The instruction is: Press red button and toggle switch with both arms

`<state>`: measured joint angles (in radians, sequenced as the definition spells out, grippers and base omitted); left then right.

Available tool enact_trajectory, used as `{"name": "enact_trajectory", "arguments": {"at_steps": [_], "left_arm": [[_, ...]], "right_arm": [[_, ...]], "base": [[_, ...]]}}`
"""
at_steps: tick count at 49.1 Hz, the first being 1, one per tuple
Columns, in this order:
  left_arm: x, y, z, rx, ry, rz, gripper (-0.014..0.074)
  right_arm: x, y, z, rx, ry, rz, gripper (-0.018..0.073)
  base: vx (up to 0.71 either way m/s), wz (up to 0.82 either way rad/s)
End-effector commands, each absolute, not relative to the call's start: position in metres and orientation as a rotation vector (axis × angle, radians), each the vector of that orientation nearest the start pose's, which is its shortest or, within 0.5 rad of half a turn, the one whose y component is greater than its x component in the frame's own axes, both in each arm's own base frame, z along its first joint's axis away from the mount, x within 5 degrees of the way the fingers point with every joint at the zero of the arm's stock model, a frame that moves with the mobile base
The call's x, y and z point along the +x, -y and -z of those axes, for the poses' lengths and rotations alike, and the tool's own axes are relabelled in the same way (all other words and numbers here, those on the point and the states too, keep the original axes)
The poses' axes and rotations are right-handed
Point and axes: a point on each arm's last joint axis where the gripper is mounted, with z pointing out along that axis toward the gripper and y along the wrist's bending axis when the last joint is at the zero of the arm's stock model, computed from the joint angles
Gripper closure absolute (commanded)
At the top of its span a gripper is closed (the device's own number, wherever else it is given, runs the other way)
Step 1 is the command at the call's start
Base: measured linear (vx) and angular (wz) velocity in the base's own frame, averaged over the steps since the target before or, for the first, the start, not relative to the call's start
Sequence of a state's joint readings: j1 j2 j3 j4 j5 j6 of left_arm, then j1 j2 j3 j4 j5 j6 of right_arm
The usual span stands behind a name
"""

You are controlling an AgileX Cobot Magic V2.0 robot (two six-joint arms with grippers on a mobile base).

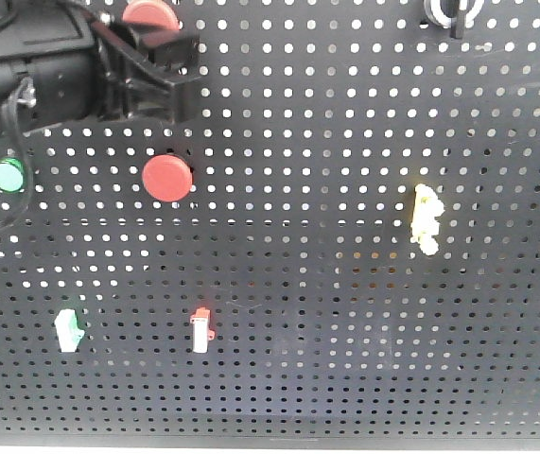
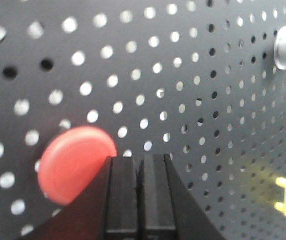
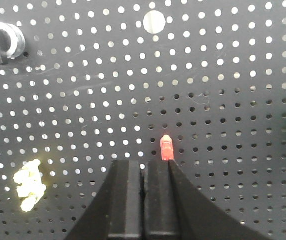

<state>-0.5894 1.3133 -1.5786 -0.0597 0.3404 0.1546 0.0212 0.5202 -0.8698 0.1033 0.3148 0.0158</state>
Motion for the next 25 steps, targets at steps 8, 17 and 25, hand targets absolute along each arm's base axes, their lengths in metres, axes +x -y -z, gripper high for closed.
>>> {"name": "enact_trajectory", "arguments": {"at_steps": [8,17,25], "left_arm": [[0.196,0.126,-0.546,0.437,-1.377,0.470,0.0594],[0.170,0.109,-0.520,0.426,-1.367,0.468,0.0594],[0.146,0.093,-0.478,0.420,-1.377,0.462,0.0594]], "right_arm": [[0.080,-0.007,-0.450,0.108,-1.357,-0.261,0.0562],[0.080,-0.010,-0.447,0.028,-1.390,-0.225,0.0562],[0.091,-0.018,-0.450,-0.076,-1.422,-0.236,0.0562]], "base": [[0.00,0.00],[0.00,0.00],[0.00,0.00]]}}
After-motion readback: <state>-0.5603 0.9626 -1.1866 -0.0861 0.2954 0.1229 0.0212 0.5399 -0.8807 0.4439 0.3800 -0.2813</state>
